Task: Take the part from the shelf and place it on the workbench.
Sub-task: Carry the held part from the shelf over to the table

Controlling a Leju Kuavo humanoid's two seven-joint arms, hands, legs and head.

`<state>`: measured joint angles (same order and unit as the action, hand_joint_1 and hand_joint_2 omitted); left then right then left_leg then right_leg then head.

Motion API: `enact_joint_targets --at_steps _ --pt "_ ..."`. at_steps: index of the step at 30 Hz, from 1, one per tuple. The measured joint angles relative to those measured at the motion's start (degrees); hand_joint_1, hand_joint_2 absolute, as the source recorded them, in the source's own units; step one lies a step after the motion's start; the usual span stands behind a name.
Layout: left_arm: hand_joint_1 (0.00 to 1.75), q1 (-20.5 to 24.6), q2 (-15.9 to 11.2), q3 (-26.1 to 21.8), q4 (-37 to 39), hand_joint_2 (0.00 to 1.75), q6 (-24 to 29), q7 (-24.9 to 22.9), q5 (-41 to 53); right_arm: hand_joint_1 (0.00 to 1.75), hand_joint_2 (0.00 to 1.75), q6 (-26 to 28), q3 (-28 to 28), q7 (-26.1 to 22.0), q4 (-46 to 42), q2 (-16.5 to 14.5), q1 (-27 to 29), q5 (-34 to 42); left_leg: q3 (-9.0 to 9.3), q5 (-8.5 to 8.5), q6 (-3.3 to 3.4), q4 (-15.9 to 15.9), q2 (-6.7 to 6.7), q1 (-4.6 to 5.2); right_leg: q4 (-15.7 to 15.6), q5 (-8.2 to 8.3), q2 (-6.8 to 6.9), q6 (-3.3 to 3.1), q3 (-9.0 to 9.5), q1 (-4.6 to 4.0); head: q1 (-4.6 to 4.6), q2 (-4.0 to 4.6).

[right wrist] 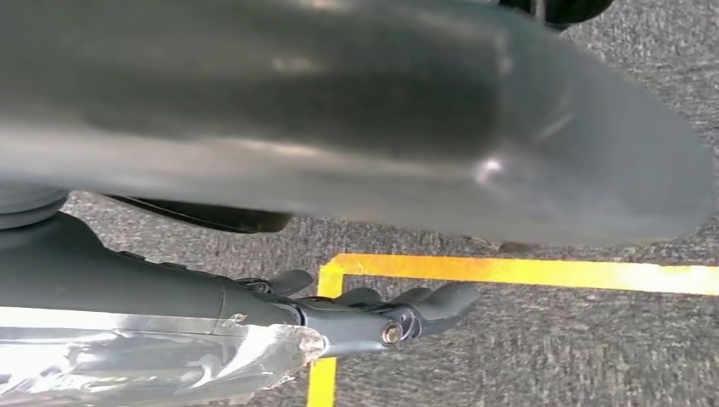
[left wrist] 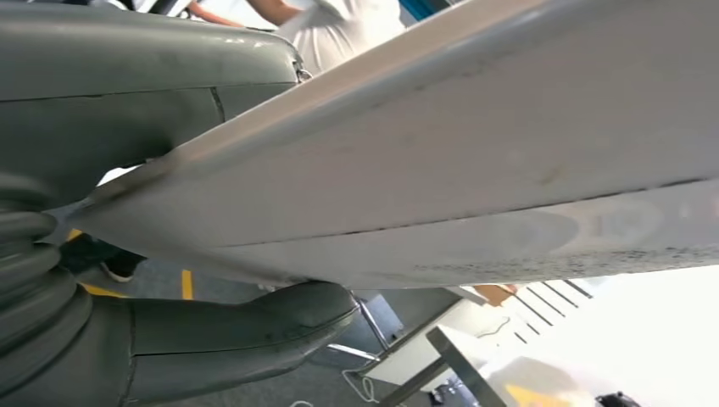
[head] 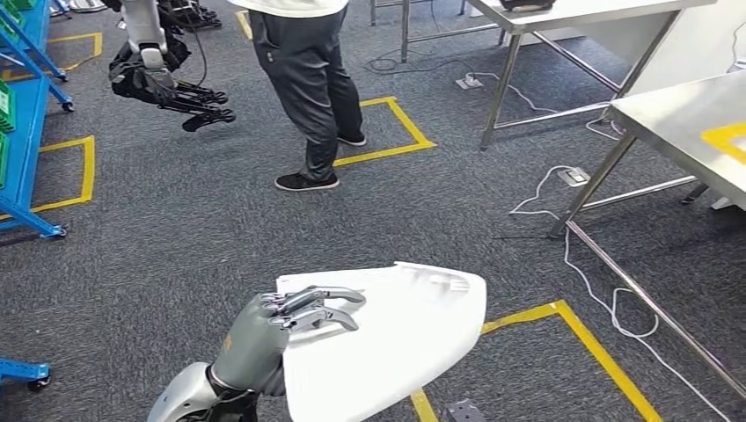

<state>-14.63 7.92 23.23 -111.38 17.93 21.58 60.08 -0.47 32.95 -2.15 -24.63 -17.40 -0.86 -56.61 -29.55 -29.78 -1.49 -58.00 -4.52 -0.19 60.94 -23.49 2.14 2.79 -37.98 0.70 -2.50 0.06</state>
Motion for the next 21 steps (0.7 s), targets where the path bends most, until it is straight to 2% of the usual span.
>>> enact_joint_targets --at_steps 1,3,4,6,7,8,9,10,12,13,14,15,16,17,18,20,21 --pt "1.75 0.03 -0.03 0.04 0.02 1.75 -0.01 -0.01 -0.12 0.00 0.00 0.01 0.01 0.00 0.00 0.01 0.01 -0.02 0.27 -0.13 -0.28 0.21 -0.15 -0.11 -0.07 -0.09 -0.52 -0.43 0.01 -0.04 -0.05 -0.01" --pt "1.75 0.14 -0.12 0.12 0.05 1.75 -0.03 -0.01 -0.38 0.00 0.00 -0.01 0.02 -0.03 -0.01 0.00 -0.02 -0.07 -0.23 -1.43 -0.73 -1.26 1.04 -0.32 -0.32 -0.13 -1.62 -1.19 0.19 0.02 -0.20 -0.01" --pt "1.75 0.17 -0.17 0.13 0.06 1.75 -0.03 -0.01 -0.51 0.00 0.00 -0.02 0.03 -0.06 -0.01 0.00 -0.04 -0.10 -1.50 -2.82 -0.82 -3.77 2.15 -0.35 -0.45 -0.13 -2.17 -1.48 0.31 0.07 -0.40 -0.01" --pt "1.75 0.17 -0.27 0.14 0.11 1.75 -0.03 -0.01 -0.71 0.00 0.00 -0.08 0.03 -0.10 -0.01 0.00 -0.04 -0.12 -5.89 -5.92 -0.68 -11.40 3.76 -0.25 -0.54 -0.20 -3.31 -1.91 0.42 -0.03 -0.73 0.00" --pt "1.75 0.15 -0.33 0.14 0.15 1.75 -0.03 -0.01 -0.75 0.00 0.00 -0.10 0.03 -0.10 -0.01 0.01 -0.04 -0.13 -8.05 -6.66 -0.55 -14.66 4.03 -0.19 -0.55 -0.26 -3.99 -2.02 0.47 -0.10 -0.82 0.00" --pt "1.75 0.15 -0.38 0.14 0.20 1.75 -0.03 -0.01 -0.79 0.00 0.00 -0.13 0.03 -0.09 -0.01 0.01 -0.03 -0.13 -9.47 -6.28 -0.34 -16.24 4.14 -0.12 -0.55 -0.31 -4.72 -2.11 0.56 -0.17 -0.85 0.01" --pt "1.75 0.14 -0.43 0.14 0.25 1.75 -0.03 -0.01 -0.81 0.00 0.00 -0.14 0.03 -0.09 -0.01 0.01 -0.03 -0.13 -9.88 -4.78 -0.06 -15.76 4.25 -0.02 -0.55 -0.35 -5.52 -2.14 0.69 -0.21 -0.85 0.01" --pt "1.75 0.15 -0.45 0.14 0.28 1.75 -0.03 -0.01 -0.82 0.00 0.00 -0.15 0.03 -0.09 -0.01 0.00 -0.03 -0.13 -9.25 -2.44 0.28 -13.30 4.61 0.10 -0.55 -0.37 -6.32 -2.14 0.83 -0.20 -0.85 0.01" --pt "1.75 0.15 -0.46 0.14 0.31 1.75 -0.03 0.01 -0.82 0.00 0.00 -0.21 0.03 -0.10 -0.01 -0.03 -0.05 -0.14 -6.64 2.14 1.02 -6.05 6.95 0.31 -0.47 -0.45 -7.81 -1.96 0.96 -0.17 -0.91 0.01" --pt "1.75 0.14 -0.48 0.13 0.32 1.75 -0.03 0.02 -0.82 0.00 0.00 -0.24 0.04 -0.09 -0.01 -0.05 -0.04 -0.16 -5.49 3.28 1.17 -3.17 8.05 0.31 -0.42 -0.47 -8.43 -1.76 0.91 -0.17 -0.96 0.01" --pt "1.75 0.14 -0.49 0.14 0.35 1.75 -0.02 0.02 -0.81 0.00 0.00 -0.26 0.04 -0.09 -0.01 -0.05 -0.02 -0.20 -4.82 3.68 1.25 -1.45 8.83 0.34 -0.45 -0.46 -8.99 -1.49 0.81 -0.16 -1.00 0.01" --pt "1.75 0.15 -0.50 0.14 0.39 1.75 -0.02 0.03 -0.80 0.00 0.00 -0.27 0.05 -0.09 -0.01 -0.04 0.02 -0.23 -4.50 3.64 1.31 -0.69 8.89 0.36 -0.57 -0.40 -9.54 -1.13 0.73 -0.16 -1.04 0.01" --pt "1.75 0.19 -0.50 0.16 0.43 1.75 -0.01 0.04 -0.76 0.00 0.00 -0.27 0.05 -0.09 -0.01 -0.01 0.06 -0.27 -4.31 3.62 1.37 -0.37 8.32 0.28 -0.82 -0.28 -10.01 -0.80 0.58 -0.10 -1.06 0.01" --pt "1.75 0.22 -0.50 0.21 0.46 1.75 -0.01 0.04 -0.71 0.00 0.00 -0.27 0.05 -0.09 -0.01 0.02 0.06 -0.33 -4.09 3.73 1.61 -0.02 7.79 0.23 -0.80 -0.32 -9.55 -0.55 0.44 -0.14 -1.04 0.01" --pt "1.75 0.23 -0.50 0.26 0.49 1.75 0.01 0.06 -0.66 0.00 0.00 -0.26 0.05 -0.10 -0.01 0.04 0.03 -0.40 -3.80 3.78 1.91 0.33 7.17 0.14 -0.11 -0.79 -8.28 -0.33 0.06 -0.25 -0.96 0.00" --pt "1.75 0.19 -0.50 0.33 0.58 1.75 0.04 0.10 -0.55 0.00 0.00 -0.26 0.05 -0.10 -0.01 0.07 -0.04 -0.61 -3.10 3.48 2.40 0.86 5.83 0.04 4.79 -3.21 -4.68 0.00 -2.16 -0.47 -0.77 0.00" --pt "1.75 0.14 -0.51 0.34 0.66 1.75 0.07 0.13 -0.49 0.00 0.00 -0.27 0.05 -0.11 -0.01 0.07 -0.04 -0.68 -2.76 3.03 2.57 0.91 5.14 0.05 8.44 -4.70 -3.55 0.24 -3.96 -0.44 -0.73 -0.01"
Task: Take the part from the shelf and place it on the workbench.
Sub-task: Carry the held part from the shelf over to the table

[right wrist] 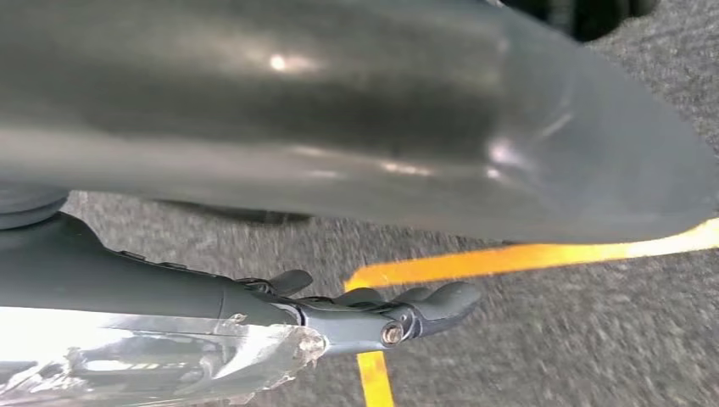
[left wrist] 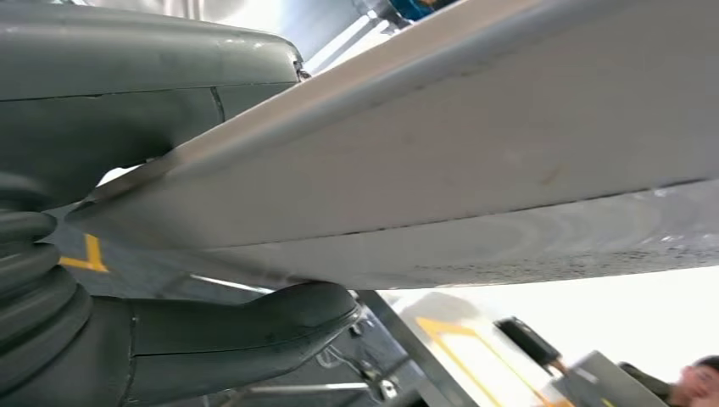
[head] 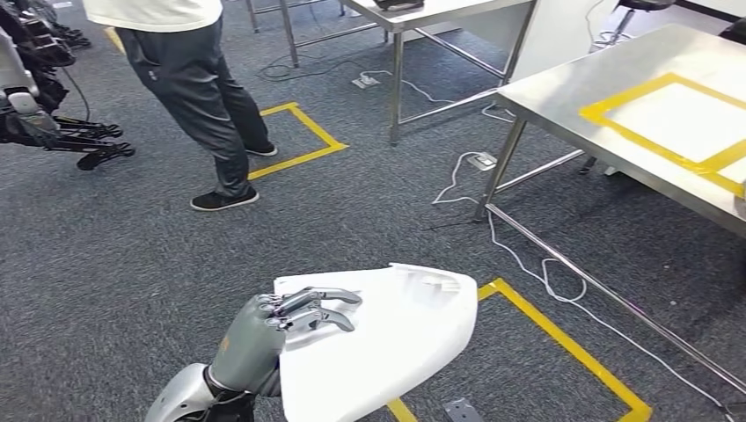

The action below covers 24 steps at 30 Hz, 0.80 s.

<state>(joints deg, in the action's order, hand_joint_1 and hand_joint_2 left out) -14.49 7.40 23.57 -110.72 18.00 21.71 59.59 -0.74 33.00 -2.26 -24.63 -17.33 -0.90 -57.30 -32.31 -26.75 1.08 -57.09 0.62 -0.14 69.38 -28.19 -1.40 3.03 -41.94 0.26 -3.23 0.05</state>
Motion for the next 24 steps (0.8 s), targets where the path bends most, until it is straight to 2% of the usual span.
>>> enact_joint_targets --at_steps 1,2,3,4,5,6,7,9,10,11,12,13,14,16,17,18,19,21,22,23,24 --pt "1.75 -0.04 -0.01 0.02 0.11 1.75 0.02 0.02 0.07 0.00 0.00 0.00 0.00 0.01 0.00 0.00 0.01 -0.07 0.37 -0.47 0.07 0.01 -0.70 0.00 3.37 -1.02 0.50 0.26 -1.75 0.12 0.02 0.01" --pt "1.75 -0.08 -0.04 0.03 0.24 1.75 0.04 0.02 0.16 0.00 0.00 0.00 0.00 0.02 0.00 0.00 0.01 -0.10 0.82 -0.94 0.04 0.01 -1.47 -0.01 5.38 -1.16 0.76 0.53 -2.89 0.29 0.03 0.01" --pt "1.75 -0.10 -0.08 0.06 0.35 1.75 0.07 0.02 0.22 0.00 0.00 0.01 0.00 0.02 0.00 0.00 0.02 -0.11 1.37 -1.48 -0.03 0.02 -2.21 -0.04 5.36 -0.29 1.01 0.81 -3.01 0.49 0.01 0.01" --pt "1.75 -0.11 -0.12 0.10 0.45 1.75 0.09 0.02 0.27 0.00 0.00 0.02 0.00 0.03 0.00 0.00 0.02 -0.12 2.06 -1.92 -0.25 0.02 -2.94 -0.11 3.22 1.43 1.42 1.09 -2.01 0.71 0.02 0.01" --pt "1.75 -0.12 -0.15 0.15 0.54 1.75 0.11 0.02 0.30 0.00 0.00 0.02 0.00 0.03 0.00 0.00 0.02 -0.13 2.88 -2.47 -0.58 0.01 -3.64 -0.19 -0.45 3.44 2.23 1.36 -0.19 0.93 0.00 0.01" --pt "1.75 -0.12 -0.17 0.19 0.61 1.75 0.14 0.02 0.30 0.00 0.00 0.01 0.00 0.04 0.01 -0.03 0.02 -0.13 3.64 -3.10 -1.02 0.01 -4.20 -0.14 -3.99 4.58 3.49 1.60 1.84 0.87 0.14 0.01" --pt "1.75 -0.13 -0.20 0.22 0.66 1.75 0.17 0.02 0.30 0.00 0.00 0.00 0.00 0.04 0.02 -0.06 0.02 -0.14 4.30 -3.79 -1.46 0.00 -4.60 -0.06 -6.65 5.02 4.44 1.35 3.41 0.80 0.26 0.01" --pt "1.75 -0.12 -0.25 0.26 0.71 1.75 0.22 0.02 0.29 0.00 0.00 0.01 0.00 0.04 0.03 -0.10 0.04 -0.16 5.30 -4.95 -2.20 0.30 -5.21 0.11 -8.23 3.80 5.18 0.20 4.67 0.31 0.25 0.00" --pt "1.75 -0.07 -0.26 0.30 0.71 1.75 0.23 0.02 0.29 0.00 0.00 0.03 0.01 0.03 0.02 -0.09 0.03 -0.17 5.87 -5.45 -2.54 0.63 -5.61 0.02 -8.28 3.28 4.52 -0.64 4.90 0.18 0.14 -0.01" --pt "1.75 0.04 -0.27 0.37 0.71 1.75 0.23 0.01 0.30 0.00 0.00 0.04 0.01 0.03 -0.02 -0.08 0.07 -0.20 6.59 -5.83 -2.93 0.89 -5.67 -0.20 -8.45 2.78 3.90 -1.16 5.38 0.10 0.02 -0.01" --pt "1.75 0.18 -0.27 0.44 0.70 1.75 0.25 0.01 0.30 0.00 0.00 0.07 0.02 0.01 -0.06 -0.07 0.08 -0.23 6.82 -6.23 -3.25 0.28 -5.14 -0.36 -8.68 2.25 3.30 -1.68 6.15 0.10 -0.12 -0.01" --pt "1.75 0.29 -0.28 0.50 0.70 1.75 0.26 0.01 0.30 0.00 0.00 0.10 0.02 -0.01 -0.10 -0.08 0.09 -0.25 6.10 -6.77 -3.48 -1.64 -4.25 -0.46 -8.97 1.72 2.65 -2.19 7.10 0.20 -0.21 -0.01" --pt "1.75 0.30 -0.30 0.55 0.71 1.75 0.28 0.01 0.30 0.00 0.00 0.13 0.02 -0.02 -0.13 -0.08 0.12 -0.28 4.18 -7.35 -3.62 -4.97 -3.04 -0.54 -9.28 1.17 2.08 -2.64 8.07 0.33 -0.40 -0.01" --pt "1.75 0.12 -0.37 0.55 0.76 1.75 0.29 -0.02 0.27 0.00 0.00 0.13 0.02 -0.02 -0.13 -0.09 0.12 -0.28 -2.74 -8.42 -3.77 -13.62 -1.56 -0.51 -9.73 -0.18 0.75 -3.17 9.96 0.39 -0.58 -0.01" --pt "1.75 0.04 -0.41 0.54 0.80 1.75 0.29 -0.04 0.26 0.00 0.00 0.09 0.02 -0.01 -0.13 -0.09 0.15 -0.28 -6.14 -7.84 -3.83 -16.54 -1.31 -0.54 -9.95 -0.97 -0.12 -3.19 11.05 0.45 -0.61 -0.01" --pt "1.75 0.00 -0.45 0.54 0.81 1.75 0.29 -0.05 0.24 0.00 0.00 0.04 0.03 0.01 -0.11 -0.09 0.17 -0.27 -8.70 -5.97 -3.84 -17.44 -1.17 -0.54 -10.17 -1.85 -1.10 -3.07 12.32 0.56 -0.59 -0.01" --pt "1.75 0.00 -0.48 0.54 0.83 1.75 0.29 -0.06 0.21 0.00 0.00 0.00 0.03 0.02 -0.10 -0.09 0.18 -0.27 -10.04 -2.69 -3.82 -16.02 -1.02 -0.54 -10.42 -2.78 -2.12 -2.87 13.78 0.76 -0.61 -0.01" --pt "1.75 -0.04 -0.53 0.51 0.84 1.75 0.29 -0.07 0.17 0.00 0.00 -0.06 0.04 0.03 -0.03 -0.11 0.23 -0.25 -10.09 5.94 -3.87 -8.39 0.24 -0.55 -11.12 -4.81 -3.90 -2.31 16.74 1.28 -0.70 -0.01" --pt "1.75 -0.11 -0.56 0.48 0.87 1.75 0.29 -0.08 0.12 0.00 0.00 -0.09 0.05 0.03 0.03 -0.13 0.23 -0.24 -9.38 8.55 -3.84 -4.60 1.15 -0.54 -11.55 -5.78 -4.74 -1.90 17.95 1.43 -0.95 -0.01" --pt "1.75 -0.18 -0.60 0.44 0.90 1.75 0.29 -0.08 0.07 0.00 0.00 -0.12 0.05 0.04 0.09 -0.14 0.25 -0.23 -8.74 9.56 -3.83 -1.98 1.82 -0.52 -12.26 -6.60 -5.34 -1.48 18.90 1.55 -1.18 0.00" --pt "1.75 -0.21 -0.63 0.43 0.93 1.75 0.29 -0.08 0.03 0.00 0.00 -0.15 0.07 0.06 0.14 -0.14 0.27 -0.22 -8.19 8.95 -3.64 -0.58 2.18 -0.54 -13.05 -6.94 -5.75 -1.03 19.99 1.56 -1.37 -0.01"
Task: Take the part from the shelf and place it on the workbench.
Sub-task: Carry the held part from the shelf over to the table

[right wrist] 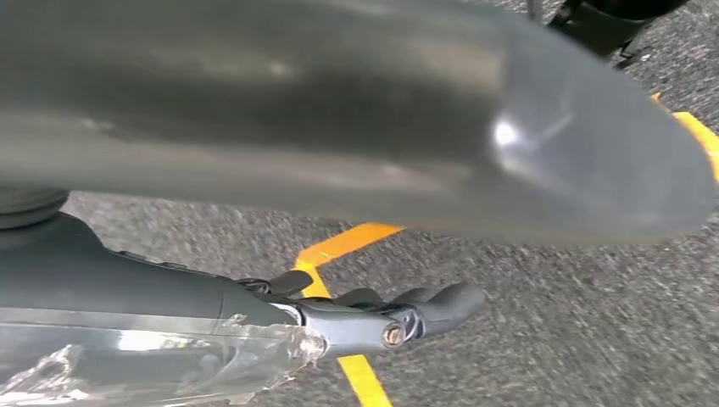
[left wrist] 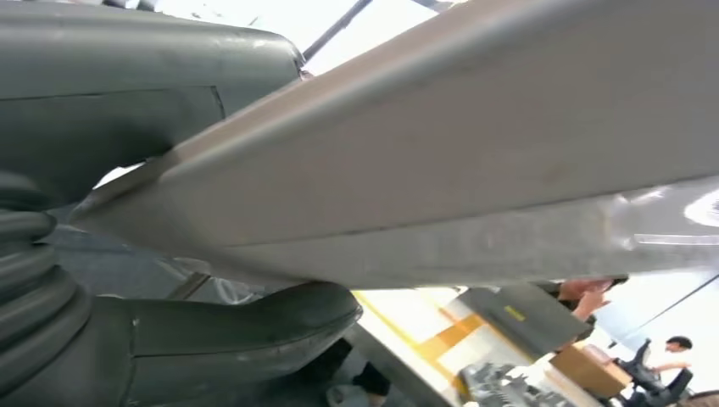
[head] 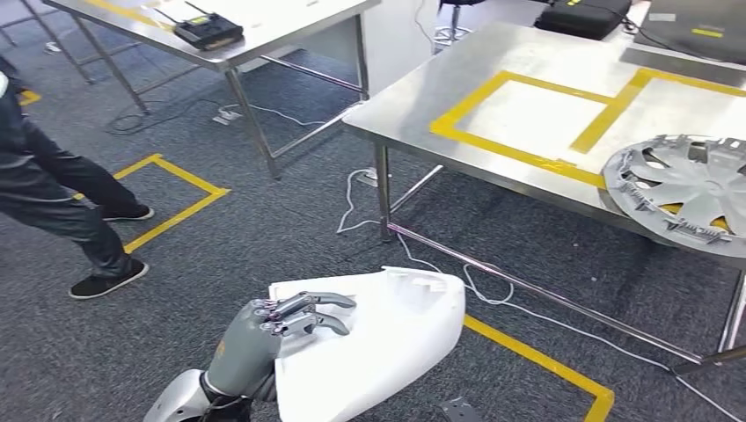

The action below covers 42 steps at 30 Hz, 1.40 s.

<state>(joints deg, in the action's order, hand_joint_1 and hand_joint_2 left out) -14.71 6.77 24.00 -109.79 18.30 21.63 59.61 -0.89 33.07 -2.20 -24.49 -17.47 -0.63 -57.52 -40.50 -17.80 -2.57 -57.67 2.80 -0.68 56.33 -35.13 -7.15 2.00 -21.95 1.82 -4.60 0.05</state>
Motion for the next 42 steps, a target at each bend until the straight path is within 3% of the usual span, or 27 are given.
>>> enact_joint_targets --at_steps 2,3,5,6,7,9,10,11,12,14,15,16,18,20,21,23,25,26,29,30,32,33,35,37,39,40,42 --pt "1.75 0.14 -0.01 0.08 0.02 1.75 0.01 0.01 -0.04 0.00 0.00 -0.04 0.02 0.01 0.00 0.04 -0.02 0.03 1.52 -2.32 0.74 0.88 -0.60 -0.06 -0.39 0.87 -0.21 0.75 1.12 -0.01 0.08 -0.02" --pt "1.75 0.20 -0.01 0.15 0.03 1.75 0.01 0.01 -0.03 0.00 0.00 -0.03 0.02 -0.01 -0.01 0.07 -0.01 0.04 2.58 -3.19 1.19 1.30 -0.86 -0.10 1.30 2.09 0.62 0.95 0.71 -0.12 0.30 -0.03" --pt "1.75 0.21 -0.01 0.25 0.11 1.75 -0.01 0.01 -0.02 0.00 0.00 0.01 0.03 -0.02 -0.02 0.10 0.04 0.08 5.16 -5.03 1.86 1.85 -1.61 -0.04 8.66 3.75 3.49 0.68 -3.66 -0.63 0.71 -0.03" --pt "1.75 0.18 -0.01 0.27 0.16 1.75 -0.01 0.01 -0.02 0.00 0.00 0.01 0.04 -0.01 -0.01 0.11 0.07 0.09 6.58 -6.14 2.07 2.10 -2.07 0.09 12.79 3.19 5.07 0.35 -6.90 -1.03 0.89 -0.03" --pt "1.75 0.17 -0.02 0.27 0.21 1.75 -0.01 0.01 -0.03 0.00 0.00 -0.01 0.07 0.01 0.02 0.11 0.10 0.09 8.11 -7.32 2.25 2.36 -2.60 0.25 15.86 1.28 5.92 0.03 -10.21 -1.43 0.97 -0.03" --pt "1.75 0.16 -0.02 0.30 0.27 1.75 0.01 0.01 -0.05 0.00 0.00 -0.02 0.11 0.04 0.07 0.11 0.14 0.10 11.73 -9.67 2.52 2.86 -3.52 0.55 17.59 -4.10 6.37 -0.28 -15.43 -2.04 1.11 -0.03" --pt "1.75 0.17 -0.02 0.31 0.29 1.75 0.02 0.02 -0.08 0.00 0.00 -0.02 0.13 0.04 0.09 0.11 0.16 0.10 13.82 -10.91 2.60 3.09 -3.92 0.70 16.47 -5.52 6.43 -0.39 -17.17 -2.21 1.18 -0.03" --pt "1.75 0.18 -0.02 0.33 0.32 1.75 0.03 0.03 -0.11 0.00 0.00 -0.01 0.13 0.04 0.12 0.12 0.18 0.10 16.00 -12.27 2.61 3.26 -4.32 0.83 14.34 -4.49 6.65 -0.61 -18.53 -2.34 1.32 -0.03" --pt "1.75 0.16 -0.02 0.33 0.37 1.75 0.03 0.04 -0.16 0.00 0.00 -0.01 0.13 0.05 0.20 0.13 0.25 0.10 17.96 -13.86 2.58 3.41 -4.72 0.98 11.32 0.03 7.39 -0.99 -19.67 -2.50 1.44 -0.03" --pt "1.75 0.07 -0.09 0.33 0.61 1.75 0.03 0.07 -0.28 0.00 0.00 -0.02 0.14 0.09 0.49 0.17 0.40 0.09 21.10 -17.06 2.27 2.87 -5.27 1.36 6.76 11.56 9.23 -1.77 -21.19 -2.91 1.47 -0.01" --pt "1.75 0.05 -0.11 0.32 0.71 1.75 0.02 0.08 -0.32 0.00 0.00 -0.01 0.15 0.13 0.61 0.18 0.42 0.09 22.08 -18.34 2.02 2.77 -5.53 1.43 6.03 15.17 9.65 -2.07 -21.48 -3.15 1.31 0.01" --pt "1.75 0.12 -0.13 0.32 0.79 1.75 0.02 0.10 -0.35 0.00 0.00 -0.01 0.16 0.14 0.66 0.19 0.36 0.09 22.62 -18.84 1.70 2.31 -5.70 1.42 6.27 15.82 9.42 -2.23 -21.47 -3.32 1.24 0.02" --pt "1.75 0.44 -0.14 0.36 0.79 1.75 0.04 0.19 -0.34 0.00 0.00 0.05 0.17 0.08 0.52 0.16 0.10 0.09 21.43 -17.67 1.04 -0.48 -5.64 1.25 6.26 14.67 8.05 -2.60 -20.69 -3.18 1.18 0.00" --pt "1.75 0.63 -0.20 0.38 0.79 1.75 0.11 0.30 -0.34 0.00 0.00 0.09 0.17 0.01 0.42 0.16 -0.04 0.10 17.28 -16.45 0.47 -6.85 -4.51 1.14 4.98 14.17 6.96 -2.99 -19.29 -2.79 1.08 -0.02" --pt "1.75 0.62 -0.23 0.38 0.80 1.75 0.15 0.33 -0.34 0.00 0.00 0.10 0.17 0.01 0.40 0.16 -0.05 0.10 14.72 -17.19 0.27 -9.95 -3.87 1.03 4.35 13.93 6.43 -3.13 -18.55 -2.70 1.02 -0.02" --pt "1.75 0.63 -0.30 0.38 0.81 1.75 0.32 0.37 -0.34 0.00 0.00 0.03 0.17 0.01 0.40 0.16 -0.07 0.09 9.78 -20.95 -0.02 -13.93 -3.35 0.79 3.55 13.33 5.20 -3.12 -17.15 -2.46 1.01 -0.02" --pt "1.75 0.66 -0.36 0.39 0.81 1.75 0.59 0.45 -0.29 0.00 0.00 -0.09 0.17 0.02 0.40 0.16 -0.05 0.06 6.67 -22.28 -0.28 -13.64 -3.26 0.58 3.30 12.49 3.76 -2.79 -15.82 -2.07 1.00 -0.02" --pt "1.75 0.67 -0.39 0.39 0.82 1.75 0.69 0.49 -0.26 0.00 0.00 -0.13 0.17 0.02 0.40 0.15 -0.05 0.04 6.10 -20.44 -0.40 -11.72 -3.13 0.47 3.28 12.06 3.03 -2.53 -15.21 -1.81 1.02 -0.01" --pt "1.75 0.69 -0.48 0.39 0.87 1.75 0.89 0.61 -0.17 0.00 0.00 -0.16 0.17 0.03 0.40 0.11 -0.08 0.00 6.19 -10.73 -0.51 -2.66 -0.81 -0.09 3.51 11.10 1.12 -1.37 -14.23 -1.24 0.82 -0.01" --pt "1.75 0.67 -0.51 0.40 0.91 1.75 0.96 0.65 -0.17 0.00 0.00 -0.17 0.17 0.04 0.40 0.11 -0.08 -0.01 6.22 -8.98 -0.22 -0.92 -0.11 -0.19 3.59 10.81 0.64 -0.91 -14.19 -1.18 0.76 -0.02" --pt "1.75 0.76 -0.58 0.42 0.96 1.75 1.04 0.71 -0.19 0.00 0.00 -0.20 0.17 0.05 0.40 0.13 -0.08 -0.04 6.37 -8.27 0.79 -0.23 -0.24 -0.14 3.38 10.43 -0.16 0.02 -14.20 -1.06 0.79 -0.03" --pt "1.75 0.84 -0.59 0.44 0.97 1.75 1.05 0.75 -0.20 0.00 0.00 -0.22 0.17 0.04 0.40 0.15 -0.07 -0.05 6.59 -7.93 1.26 -0.10 -0.65 -0.18 3.39 10.21 0.28 0.41 -14.16 -1.06 0.87 -0.03" --pt "1.75 0.93 -0.60 0.47 0.98 1.75 1.05 0.85 -0.21 0.00 0.00 -0.24 0.17 0.02 0.40 0.18 -0.10 -0.07 7.10 -7.83 2.06 0.21 -1.64 -0.32 5.60 8.57 3.01 1.06 -14.97 -1.21 1.27 -0.03" --pt "1.75 0.87 -0.61 0.48 0.99 1.75 1.06 0.86 -0.21 0.00 0.00 -0.23 0.17 0.00 0.40 0.18 -0.12 -0.08 7.53 -8.12 2.56 0.26 -2.67 -0.18 12.18 4.93 5.99 1.52 -17.86 -1.24 1.70 -0.03" --pt "1.75 0.84 -0.62 0.48 1.03 1.75 1.06 0.86 -0.21 0.00 0.00 -0.25 0.17 0.02 0.40 0.19 -0.12 -0.08 7.86 -8.46 2.75 0.25 -3.84 -0.04 18.19 2.69 6.71 1.79 -20.81 -1.18 1.73 -0.03" --pt "1.75 0.85 -0.62 0.48 1.05 1.75 1.07 0.86 -0.21 0.00 0.00 -0.25 0.17 0.02 0.40 0.19 -0.12 -0.08 8.06 -8.66 2.75 0.24 -4.40 0.00 18.56 3.11 6.80 1.83 -21.01 -1.18 1.74 -0.02" --pt "1.75 0.87 -0.61 0.50 1.10 1.75 1.07 0.86 -0.21 0.00 0.00 -0.25 0.17 0.03 0.40 0.20 -0.12 -0.09 8.72 -9.16 2.56 0.24 -5.41 0.06 13.03 6.59 7.60 1.69 -18.09 -1.21 1.74 -0.02"
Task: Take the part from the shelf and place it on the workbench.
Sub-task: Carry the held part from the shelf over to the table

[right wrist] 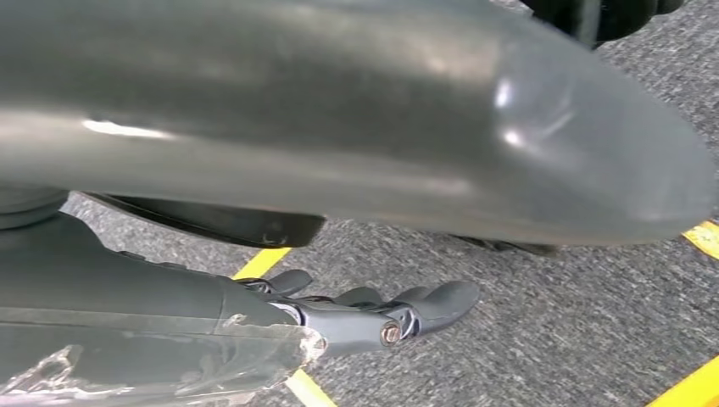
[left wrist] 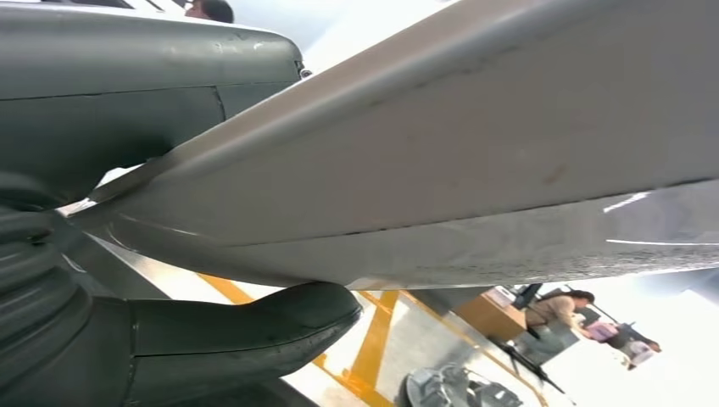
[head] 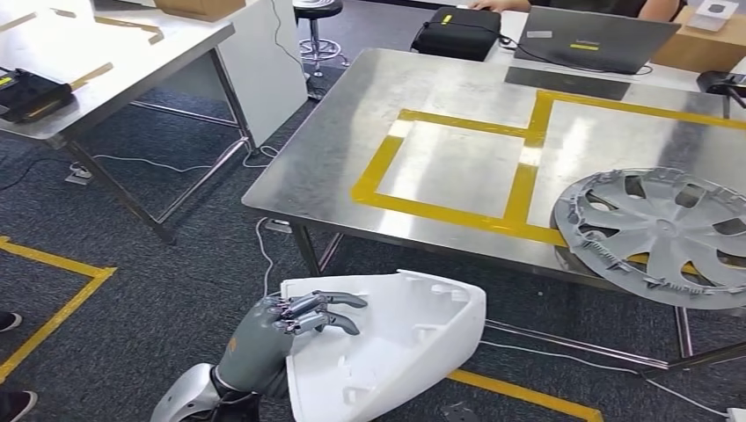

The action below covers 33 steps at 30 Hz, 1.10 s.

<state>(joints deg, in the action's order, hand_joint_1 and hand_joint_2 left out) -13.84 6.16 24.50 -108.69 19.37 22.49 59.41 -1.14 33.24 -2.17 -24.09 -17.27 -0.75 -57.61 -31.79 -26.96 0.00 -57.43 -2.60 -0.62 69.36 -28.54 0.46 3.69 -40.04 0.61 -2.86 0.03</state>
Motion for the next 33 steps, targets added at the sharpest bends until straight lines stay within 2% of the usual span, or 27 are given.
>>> enact_joint_targets --at_steps 2,3,4,6,7,9,11,12,13,14,15,16,17,19,21,22,23,24,25,26,27,28,29,30,31,32,33 --pt "1.75 0.01 -0.02 0.02 0.02 1.75 0.02 0.00 0.00 0.00 0.00 0.00 0.00 -0.02 0.00 -0.01 -0.02 -0.01 0.70 -0.61 -0.49 -0.07 -0.78 0.31 -7.05 2.72 2.09 -0.46 3.87 -0.32 0.05 0.01" --pt "1.75 0.01 -0.03 0.02 0.02 1.75 0.05 0.00 0.00 0.00 0.00 0.00 0.00 -0.02 0.00 -0.01 -0.02 -0.02 0.91 -0.82 -0.76 -0.10 -1.11 0.48 -8.90 3.21 2.76 -0.76 4.86 -0.47 0.05 0.01" --pt "1.75 0.01 -0.05 0.02 0.03 1.75 0.10 0.00 0.00 0.00 0.00 -0.01 0.00 -0.02 0.00 -0.02 -0.03 -0.03 1.03 -0.92 -1.02 -0.08 -1.43 0.61 -9.46 3.13 2.84 -1.11 5.10 -0.63 0.07 0.01" --pt "1.75 0.04 -0.07 0.04 0.04 1.75 0.20 0.00 0.00 0.00 0.00 -0.01 0.00 -0.02 -0.01 -0.03 -0.01 -0.05 1.27 -1.14 -1.58 0.08 -2.01 0.52 -9.65 3.28 1.61 -1.84 4.99 -0.59 0.08 0.01" --pt "1.75 0.07 -0.09 0.04 0.04 1.75 0.24 0.01 0.00 0.00 0.00 -0.02 0.00 -0.02 -0.01 -0.05 -0.02 -0.07 1.24 -1.60 -1.91 -0.25 -1.58 0.43 -9.83 3.36 1.00 -2.18 5.04 -0.49 0.05 0.00" --pt "1.75 0.12 -0.17 0.05 0.06 1.75 0.34 0.07 0.00 0.00 0.00 -0.01 0.00 -0.04 -0.02 -0.09 -0.05 -0.11 -0.45 -4.12 -2.45 -4.04 0.35 0.29 -10.15 3.55 -0.15 -2.80 5.23 -0.15 -0.16 0.00" --pt "1.75 0.10 -0.26 0.05 0.09 1.75 0.44 0.11 -0.01 0.00 0.00 -0.04 0.00 -0.05 -0.02 -0.10 -0.07 -0.15 -4.39 -7.42 -2.60 -11.43 1.86 0.27 -10.18 3.56 -1.29 -3.08 5.18 -0.11 -0.31 0.01" --pt "1.75 0.08 -0.30 0.05 0.12 1.75 0.44 0.11 -0.03 0.00 0.00 -0.07 0.00 -0.04 -0.02 -0.10 -0.07 -0.16 -6.13 -8.10 -2.60 -14.32 2.08 0.27 -10.18 3.56 -1.95 -3.12 5.18 -0.11 -0.32 0.01" --pt "1.75 0.07 -0.34 0.05 0.15 1.75 0.45 0.11 -0.05 0.00 0.00 -0.09 0.00 -0.03 -0.02 -0.10 -0.07 -0.18 -7.09 -7.69 -2.57 -15.51 2.18 0.26 -10.17 3.55 -2.64 -3.13 5.21 -0.10 -0.31 0.01" --pt "1.75 0.08 -0.38 0.05 0.19 1.75 0.43 0.09 -0.08 0.00 0.00 -0.12 0.00 -0.03 -0.02 -0.10 -0.07 -0.20 -6.99 -6.20 -2.50 -14.57 2.27 0.24 -10.17 3.55 -3.36 -3.10 5.27 -0.08 -0.32 0.01" --pt "1.75 0.08 -0.40 0.05 0.21 1.75 0.38 0.06 -0.11 0.00 0.00 -0.15 0.00 -0.02 -0.02 -0.10 -0.07 -0.22 -6.02 -4.12 -2.41 -12.04 2.52 0.19 -10.17 3.57 -4.05 -3.04 5.34 -0.03 -0.31 0.01" --pt "1.75 0.09 -0.42 0.05 0.21 1.75 0.28 0.02 -0.16 0.00 0.00 -0.17 0.00 -0.02 -0.02 -0.10 -0.07 -0.26 -4.40 -1.98 -2.34 -8.37 3.42 0.06 -10.16 3.60 -4.73 -2.88 5.36 0.01 -0.32 0.01" --pt "1.75 0.10 -0.43 0.05 0.22 1.75 0.12 -0.03 -0.23 0.00 0.00 -0.20 0.00 -0.02 -0.03 -0.10 -0.08 -0.30 -2.85 -0.55 -2.23 -4.83 4.46 -0.10 -9.99 3.57 -5.40 -2.60 5.26 -0.06 -0.35 0.01" --pt "1.75 0.07 -0.43 0.06 0.25 1.75 -0.27 -0.16 -0.39 0.00 0.00 -0.20 0.00 -0.01 -0.04 -0.10 -0.08 -0.42 -1.13 0.51 -1.90 -0.81 5.98 -0.25 -9.95 3.65 -6.48 -1.88 4.93 -0.13 -0.37 0.00" --pt "1.75 0.09 -0.42 0.08 0.29 1.75 -0.48 -0.31 -0.47 0.00 0.00 -0.21 0.00 0.00 -0.05 -0.06 -0.06 -0.51 -0.94 0.14 -1.20 -0.33 5.39 -0.20 -10.32 3.57 -7.05 -1.16 4.57 -0.04 -0.37 -0.01" --pt "1.75 0.10 -0.39 0.10 0.31 1.75 -0.52 -0.35 -0.48 0.00 0.00 -0.20 0.00 0.00 -0.07 -0.04 -0.06 -0.55 -0.73 -0.14 -0.73 -0.16 4.97 -0.24 -10.13 3.38 -6.32 -0.89 4.43 -0.03 -0.19 -0.01" --pt "1.75 0.09 -0.37 0.13 0.32 1.75 -0.57 -0.40 -0.47 0.00 0.00 -0.19 0.00 -0.01 -0.08 -0.02 -0.07 -0.57 -0.41 -0.50 -0.28 0.01 4.51 -0.31 -9.10 2.80 -5.04 -0.62 3.90 -0.02 0.14 -0.01" --pt "1.75 0.00 -0.34 0.15 0.32 1.75 -0.61 -0.46 -0.46 0.00 0.00 -0.16 0.00 -0.01 -0.09 0.00 -0.08 -0.61 -0.02 -0.89 0.08 0.15 3.98 -0.37 -6.85 1.78 -3.46 -0.40 2.89 -0.03 0.41 -0.01" --pt "1.75 -0.12 -0.33 0.15 0.32 1.75 -0.63 -0.56 -0.46 0.00 0.00 -0.13 0.00 -0.01 -0.09 -0.01 -0.09 -0.63 0.38 -1.23 0.32 0.19 3.50 -0.33 -3.43 0.52 -1.94 -0.17 1.12 -0.01 0.76 -0.01" --pt "1.75 -0.24 -0.34 0.15 0.33 1.75 -0.63 -0.69 -0.46 0.00 0.00 -0.14 0.00 -0.01 -0.09 0.00 -0.09 -0.63 0.81 -1.59 0.41 0.19 2.96 -0.30 0.55 -0.90 -1.18 0.04 -1.11 0.05 0.91 -0.01" --pt "1.75 -0.34 -0.36 0.14 0.34 1.75 -0.63 -0.81 -0.46 0.00 0.00 -0.15 0.00 -0.01 -0.09 0.01 -0.09 -0.64 1.28 -1.98 0.42 0.19 2.42 -0.27 3.97 -1.82 -0.89 0.21 -3.18 0.09 0.94 -0.01" --pt "1.75 -0.40 -0.36 0.14 0.36 1.75 -0.63 -0.91 -0.44 0.00 0.00 -0.16 0.00 -0.01 -0.09 0.01 -0.08 -0.63 1.84 -2.39 0.36 0.19 1.98 -0.28 5.79 -1.75 -0.80 0.33 -4.48 0.10 0.99 -0.01" --pt "1.75 -0.43 -0.37 0.13 0.37 1.75 -0.63 -0.97 -0.40 0.00 0.00 -0.19 0.00 -0.02 -0.09 0.01 -0.07 -0.63 2.49 -2.77 0.22 0.19 1.62 -0.30 5.43 -0.59 -0.76 0.41 -4.65 0.11 1.01 -0.01" --pt "1.75 -0.45 -0.36 0.13 0.37 1.75 -0.63 -0.99 -0.36 0.00 0.00 -0.19 0.00 -0.03 -0.09 0.01 -0.07 -0.62 3.24 -3.20 0.06 0.19 1.32 -0.36 2.89 1.49 -0.68 0.43 -3.66 0.12 1.01 -0.01" --pt "1.75 -0.46 -0.36 0.12 0.37 1.75 -0.64 -1.01 -0.33 0.00 0.00 -0.18 0.00 -0.05 -0.09 0.01 -0.03 -0.62 4.03 -3.70 -0.18 0.19 1.11 -0.42 -1.07 3.94 -0.39 0.41 -1.93 0.13 1.04 0.00" --pt "1.75 -0.46 -0.35 0.11 0.37 1.75 -0.64 -1.01 -0.31 0.00 0.00 -0.20 0.00 -0.07 -0.08 0.00 0.01 -0.61 4.66 -4.25 -0.51 0.18 0.99 -0.36 -4.64 5.34 0.03 0.38 -0.10 0.00 1.15 0.01" --pt "1.75 -0.50 -0.34 0.10 0.38 1.75 -0.66 -1.01 -0.31 0.00 0.00 -0.21 0.00 -0.08 -0.07 -0.01 0.02 -0.61 5.14 -4.77 -0.85 0.24 0.95 -0.29 -7.21 5.98 0.40 0.11 1.25 -0.09 1.25 0.01"
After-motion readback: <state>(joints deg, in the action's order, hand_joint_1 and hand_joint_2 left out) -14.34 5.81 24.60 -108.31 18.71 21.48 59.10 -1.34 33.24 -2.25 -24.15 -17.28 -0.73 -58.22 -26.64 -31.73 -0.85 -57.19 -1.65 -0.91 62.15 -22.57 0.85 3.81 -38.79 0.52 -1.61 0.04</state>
